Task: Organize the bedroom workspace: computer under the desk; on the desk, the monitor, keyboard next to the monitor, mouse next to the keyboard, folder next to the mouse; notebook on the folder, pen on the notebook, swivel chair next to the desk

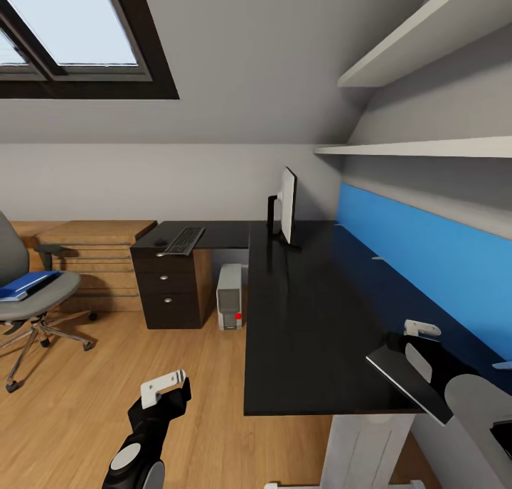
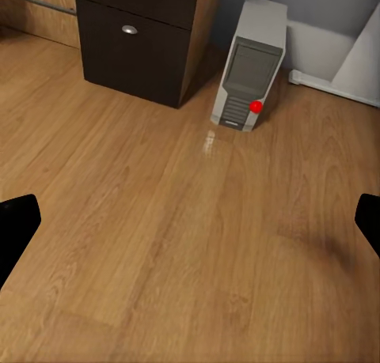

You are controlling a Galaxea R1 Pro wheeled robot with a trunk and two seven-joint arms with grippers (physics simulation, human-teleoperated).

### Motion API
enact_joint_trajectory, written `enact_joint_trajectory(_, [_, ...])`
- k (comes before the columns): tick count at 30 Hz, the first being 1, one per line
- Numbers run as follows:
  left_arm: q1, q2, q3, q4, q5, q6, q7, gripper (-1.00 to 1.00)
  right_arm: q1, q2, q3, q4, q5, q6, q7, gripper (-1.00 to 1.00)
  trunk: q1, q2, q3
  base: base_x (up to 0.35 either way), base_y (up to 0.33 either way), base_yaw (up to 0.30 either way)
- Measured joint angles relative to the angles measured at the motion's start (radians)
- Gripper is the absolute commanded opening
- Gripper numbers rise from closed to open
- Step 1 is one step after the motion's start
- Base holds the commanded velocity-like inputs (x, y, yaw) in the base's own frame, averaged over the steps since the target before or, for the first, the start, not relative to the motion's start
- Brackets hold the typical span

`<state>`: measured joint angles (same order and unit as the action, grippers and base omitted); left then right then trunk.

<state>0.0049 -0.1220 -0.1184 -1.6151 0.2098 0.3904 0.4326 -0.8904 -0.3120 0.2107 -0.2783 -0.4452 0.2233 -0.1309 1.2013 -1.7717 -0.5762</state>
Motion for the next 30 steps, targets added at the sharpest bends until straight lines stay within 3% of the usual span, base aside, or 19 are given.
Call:
enact_joint_trajectory(18, [0.0,-0.001,0.0,0.002,0.0,0.0,0.0,1.0,0.001,-0.001,-0.005,0.001,-0.004,-0.006,0.008,1.0,0.0,0.0,0.0,0.0,0.0,0.0])
enact_joint_trajectory(30, [0.0,-0.001,-0.002,0.007,-0.001,-0.001,0.001,1.0,0.004,-0.016,-0.012,-0.129,-0.016,0.011,0.007,1.0,0.0,0.0,0.0,0.0,0.0,0.0])
